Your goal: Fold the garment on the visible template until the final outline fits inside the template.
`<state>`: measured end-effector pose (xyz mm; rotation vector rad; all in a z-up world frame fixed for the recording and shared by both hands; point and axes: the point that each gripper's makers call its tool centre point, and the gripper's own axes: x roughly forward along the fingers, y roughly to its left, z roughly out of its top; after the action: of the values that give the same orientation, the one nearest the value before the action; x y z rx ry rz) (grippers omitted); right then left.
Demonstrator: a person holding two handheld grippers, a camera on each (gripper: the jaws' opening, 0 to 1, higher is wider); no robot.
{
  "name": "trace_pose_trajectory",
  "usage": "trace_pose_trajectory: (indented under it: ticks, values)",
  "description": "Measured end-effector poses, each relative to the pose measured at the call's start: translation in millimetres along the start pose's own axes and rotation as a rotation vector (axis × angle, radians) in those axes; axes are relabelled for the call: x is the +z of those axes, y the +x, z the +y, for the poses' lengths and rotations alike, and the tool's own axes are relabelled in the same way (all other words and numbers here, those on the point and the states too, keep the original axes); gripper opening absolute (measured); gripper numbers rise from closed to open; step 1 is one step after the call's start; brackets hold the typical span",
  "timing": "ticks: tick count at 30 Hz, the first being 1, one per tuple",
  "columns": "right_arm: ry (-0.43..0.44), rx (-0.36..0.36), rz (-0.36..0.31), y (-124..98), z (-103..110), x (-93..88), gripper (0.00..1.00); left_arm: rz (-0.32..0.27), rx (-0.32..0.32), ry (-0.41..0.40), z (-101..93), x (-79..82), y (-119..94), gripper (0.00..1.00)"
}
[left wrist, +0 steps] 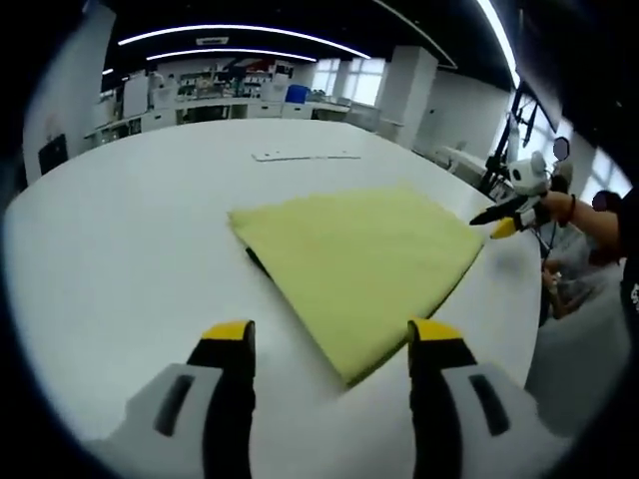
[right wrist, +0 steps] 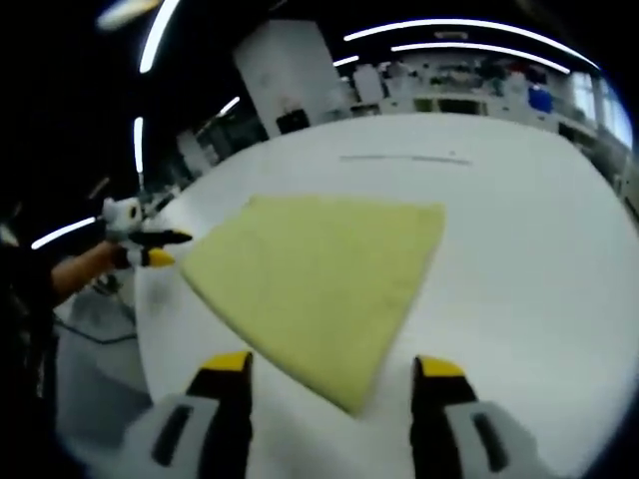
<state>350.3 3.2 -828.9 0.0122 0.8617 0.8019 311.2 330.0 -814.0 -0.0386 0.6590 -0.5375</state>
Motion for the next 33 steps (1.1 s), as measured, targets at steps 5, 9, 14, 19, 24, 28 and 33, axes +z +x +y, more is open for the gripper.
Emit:
trace_pose_trajectory:
  ticks: [5,9,14,19,24,28,33]
  values:
    - [0.012,0.002,0.011,-1.9,3.5,-12.4,0.47,0.022,-0.012,-0.009,-9.9,-12.7,0.0,0.5]
    - [0.017,-0.002,-0.001,-2.2,3.4,-14.4,0.4,0.029,-0.015,-0.021,-10.9,-19.5,0.4,0.43]
    - [-0.006,-0.021,-0.002,-6.1,1.6,-18.4,0.23,0.047,-0.013,-0.044,-5.2,-28.7,1.2,0.33]
    - [-0.06,-0.054,-0.003,-7.0,-6.0,-19.0,0.09,0.043,-0.014,-0.057,-2.4,-28.4,-0.6,0.25]
    - [-0.078,-0.059,-0.006,-7.1,-7.7,-19.1,0.02,0.05,-0.022,-0.031,-4.8,-29.6,-1.2,0.14]
    - [-0.072,-0.055,-0.008,-6.9,-7.6,-19.8,0.01,0.048,-0.023,-0.007,-5.4,-29.7,-2.1,0.11]
    - [-0.097,-0.048,-0.011,-9.6,-5.6,-20.2,0.0,0.046,-0.013,0.031,-4.7,-27.8,-2.9,0.01]
